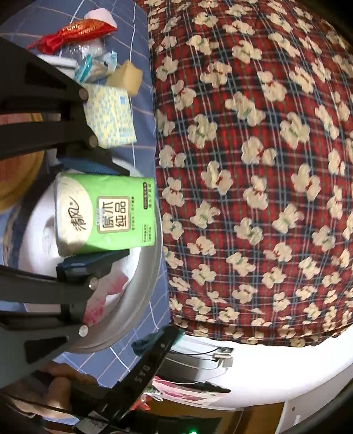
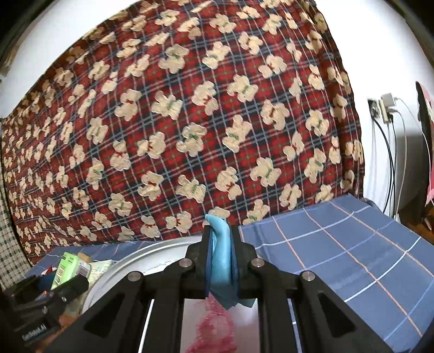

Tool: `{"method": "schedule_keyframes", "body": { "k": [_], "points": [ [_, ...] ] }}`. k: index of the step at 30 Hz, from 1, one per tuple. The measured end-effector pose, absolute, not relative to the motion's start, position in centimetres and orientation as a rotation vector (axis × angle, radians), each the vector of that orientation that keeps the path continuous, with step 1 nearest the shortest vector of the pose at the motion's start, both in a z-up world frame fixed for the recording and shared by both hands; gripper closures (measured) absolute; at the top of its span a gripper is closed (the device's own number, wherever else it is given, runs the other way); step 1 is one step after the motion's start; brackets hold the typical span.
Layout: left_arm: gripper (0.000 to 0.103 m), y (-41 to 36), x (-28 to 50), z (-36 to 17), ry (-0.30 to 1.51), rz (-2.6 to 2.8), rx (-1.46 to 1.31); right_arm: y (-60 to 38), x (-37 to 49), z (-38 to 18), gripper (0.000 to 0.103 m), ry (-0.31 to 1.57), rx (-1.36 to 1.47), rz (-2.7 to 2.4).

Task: Organize soft objects
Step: 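Carry the teal cloth and green tissue pack over the basin and release them inside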

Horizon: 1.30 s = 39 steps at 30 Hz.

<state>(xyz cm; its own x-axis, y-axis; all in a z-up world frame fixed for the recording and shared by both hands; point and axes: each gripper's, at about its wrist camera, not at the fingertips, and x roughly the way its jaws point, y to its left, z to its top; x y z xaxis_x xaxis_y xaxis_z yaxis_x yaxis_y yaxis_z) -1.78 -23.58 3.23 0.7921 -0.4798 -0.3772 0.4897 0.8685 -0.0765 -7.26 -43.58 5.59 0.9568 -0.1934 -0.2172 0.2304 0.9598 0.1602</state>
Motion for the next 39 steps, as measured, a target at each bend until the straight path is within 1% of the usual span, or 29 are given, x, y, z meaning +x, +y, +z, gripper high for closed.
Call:
{"method": "schedule_keyframes", "body": {
  "k": [5,11,23,25,26,27,28,29,30,31,33,39],
  "points": [
    [0.054,-25.8,-1.1,2.4,0.448,-0.519,0.054,-44.7,-6.3,5.0,0.090,0.257,0.224,-0.216],
    [0.054,-26.6,-1.0,1.6,0.472,-0.515,0.089,-44.8,-4.7,3.9,0.090,0.343,0.231,-0.208],
    [0.054,-27.7,-1.1,0.6,0.490,-0.508,0.138,-45.1,-3.5,2.8,0.089,0.414,0.265,-0.191],
    [0.052,-27.7,-1.0,0.4,0.493,-0.489,0.145,-45.1,-3.5,2.8,0.079,0.416,0.276,-0.179],
    [0.050,-27.7,-1.0,0.4,0.490,-0.486,0.147,-45.1,-3.5,2.7,0.060,0.420,0.283,-0.166],
    [0.039,-27.7,-1.1,0.4,0.488,-0.477,0.155,-45.1,-3.3,2.7,0.043,0.431,0.295,-0.147],
    [0.032,-27.8,-1.1,0.4,0.485,-0.473,0.160,-45.0,-3.1,2.5,0.034,0.449,0.308,-0.131],
    [0.018,-27.7,-1.3,0.4,0.475,-0.470,0.161,-45.0,-3.0,2.5,0.019,0.458,0.316,-0.124],
    [0.005,-27.6,-1.5,0.5,0.462,-0.470,0.157,-45.1,-3.4,2.7,0.017,0.439,0.330,-0.112],
    [0.001,-27.5,-1.7,0.7,0.450,-0.473,0.152,-45.1,-3.7,2.8,0.017,0.412,0.338,-0.110],
    [0.000,-27.3,-2.2,1.1,0.414,-0.487,0.144,-45.2,-5.1,3.4,0.017,0.332,0.354,-0.122],
    [0.000,-27.5,-2.8,1.1,0.386,-0.478,0.190,-45.9,-6.0,3.8,0.017,0.279,0.397,-0.134]
  ]
}}
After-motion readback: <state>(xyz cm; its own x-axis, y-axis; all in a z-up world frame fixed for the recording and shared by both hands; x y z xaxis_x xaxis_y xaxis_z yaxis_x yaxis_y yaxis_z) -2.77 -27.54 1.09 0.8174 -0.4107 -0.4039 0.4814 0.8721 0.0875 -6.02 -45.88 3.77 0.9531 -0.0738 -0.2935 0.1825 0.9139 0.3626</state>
